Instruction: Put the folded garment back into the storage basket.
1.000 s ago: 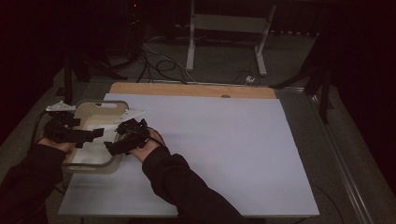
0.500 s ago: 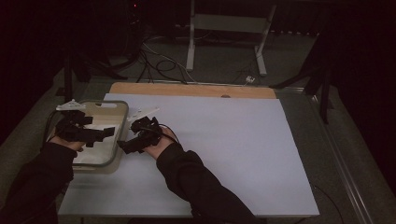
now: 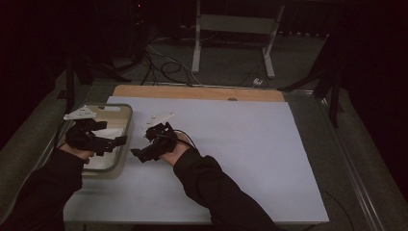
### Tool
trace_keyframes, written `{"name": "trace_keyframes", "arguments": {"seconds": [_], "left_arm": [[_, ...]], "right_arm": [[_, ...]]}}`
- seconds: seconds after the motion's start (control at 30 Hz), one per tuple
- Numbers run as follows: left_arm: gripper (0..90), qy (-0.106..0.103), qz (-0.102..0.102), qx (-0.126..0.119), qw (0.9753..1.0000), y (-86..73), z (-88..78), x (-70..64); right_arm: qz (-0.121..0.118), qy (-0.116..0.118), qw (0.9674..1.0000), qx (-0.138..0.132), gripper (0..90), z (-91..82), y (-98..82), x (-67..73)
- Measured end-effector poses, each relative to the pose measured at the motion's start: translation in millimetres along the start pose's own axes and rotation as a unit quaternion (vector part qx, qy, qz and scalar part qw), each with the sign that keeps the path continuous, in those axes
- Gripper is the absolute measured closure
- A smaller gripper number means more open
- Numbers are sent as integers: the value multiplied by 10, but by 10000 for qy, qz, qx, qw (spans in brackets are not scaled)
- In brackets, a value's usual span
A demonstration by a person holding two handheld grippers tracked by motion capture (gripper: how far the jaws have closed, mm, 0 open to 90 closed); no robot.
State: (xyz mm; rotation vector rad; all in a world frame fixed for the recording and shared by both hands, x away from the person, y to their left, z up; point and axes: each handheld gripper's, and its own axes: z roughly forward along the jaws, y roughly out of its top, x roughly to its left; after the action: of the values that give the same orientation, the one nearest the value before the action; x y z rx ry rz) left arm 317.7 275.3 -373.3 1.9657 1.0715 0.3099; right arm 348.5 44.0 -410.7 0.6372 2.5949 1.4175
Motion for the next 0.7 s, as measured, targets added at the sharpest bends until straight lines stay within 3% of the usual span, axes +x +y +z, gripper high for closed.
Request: {"name": "trace_keyframes", "arguments": {"seconds": [0.27,0.7], "left_arm": [[0,-478,405,45,9980,-19,112,-165],[0,-528,801,83,9953,20,259,-401]], "right_arm": [[-25,35,10000,-34,97,-174,-123,-61],[-116,77,9999,-26,97,-375,-270,-139]]}}
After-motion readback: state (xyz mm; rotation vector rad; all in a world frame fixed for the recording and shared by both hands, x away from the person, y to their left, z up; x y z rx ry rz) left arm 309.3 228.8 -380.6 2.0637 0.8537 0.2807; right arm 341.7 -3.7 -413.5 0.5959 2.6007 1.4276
